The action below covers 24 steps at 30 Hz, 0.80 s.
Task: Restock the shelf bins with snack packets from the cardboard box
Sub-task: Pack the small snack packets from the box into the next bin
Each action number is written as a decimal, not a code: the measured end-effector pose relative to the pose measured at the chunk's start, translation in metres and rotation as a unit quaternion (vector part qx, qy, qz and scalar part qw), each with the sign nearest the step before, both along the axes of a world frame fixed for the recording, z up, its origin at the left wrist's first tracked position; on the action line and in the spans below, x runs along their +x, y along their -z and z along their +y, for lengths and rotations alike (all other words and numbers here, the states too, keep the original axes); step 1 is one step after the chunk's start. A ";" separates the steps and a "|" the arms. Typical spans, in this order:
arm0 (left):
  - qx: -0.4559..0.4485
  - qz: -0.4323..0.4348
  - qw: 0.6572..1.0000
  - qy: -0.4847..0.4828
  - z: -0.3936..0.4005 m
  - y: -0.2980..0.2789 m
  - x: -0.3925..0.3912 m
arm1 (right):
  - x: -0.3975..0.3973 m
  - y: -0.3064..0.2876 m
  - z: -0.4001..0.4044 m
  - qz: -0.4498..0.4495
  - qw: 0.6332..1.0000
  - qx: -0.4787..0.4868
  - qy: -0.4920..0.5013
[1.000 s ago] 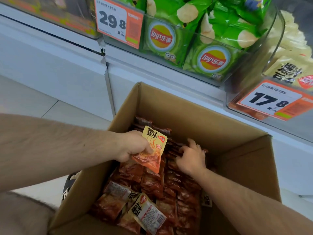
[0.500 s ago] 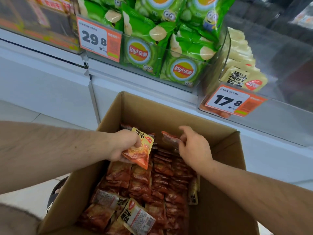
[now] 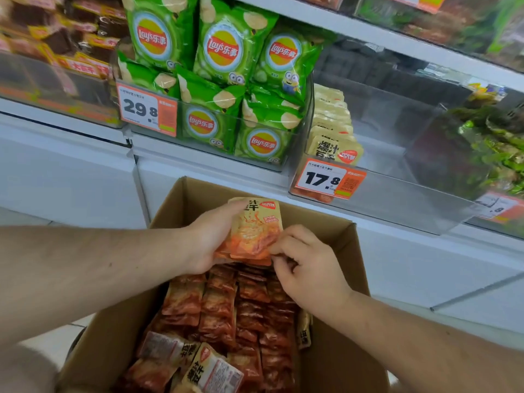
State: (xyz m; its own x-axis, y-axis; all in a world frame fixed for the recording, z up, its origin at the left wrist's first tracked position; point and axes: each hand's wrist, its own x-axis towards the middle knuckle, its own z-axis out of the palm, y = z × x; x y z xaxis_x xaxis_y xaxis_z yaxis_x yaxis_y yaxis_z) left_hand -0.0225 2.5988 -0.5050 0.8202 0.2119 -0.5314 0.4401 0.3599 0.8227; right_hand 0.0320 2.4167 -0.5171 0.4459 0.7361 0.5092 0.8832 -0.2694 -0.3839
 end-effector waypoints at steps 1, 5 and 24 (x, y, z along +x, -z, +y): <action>0.019 -0.020 1.000 0.012 -0.002 0.001 -0.001 | -0.002 -0.001 0.000 0.027 0.999 -0.006 -0.018; 0.087 -0.086 0.992 0.037 -0.005 0.002 -0.008 | -0.005 -0.014 0.002 0.115 0.993 0.006 0.012; 0.169 -0.242 0.952 0.087 -0.038 -0.073 0.028 | 0.038 -0.127 -0.006 0.649 0.758 0.032 0.049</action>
State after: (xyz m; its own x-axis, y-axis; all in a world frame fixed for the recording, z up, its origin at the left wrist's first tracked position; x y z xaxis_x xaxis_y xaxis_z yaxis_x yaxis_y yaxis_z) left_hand 0.0055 2.5612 -0.4325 0.9898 0.1425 -0.0084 0.0092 -0.0049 0.9999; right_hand 0.0698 2.4102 -0.3896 0.6531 0.6589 -0.3732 -0.2733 -0.2546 -0.9276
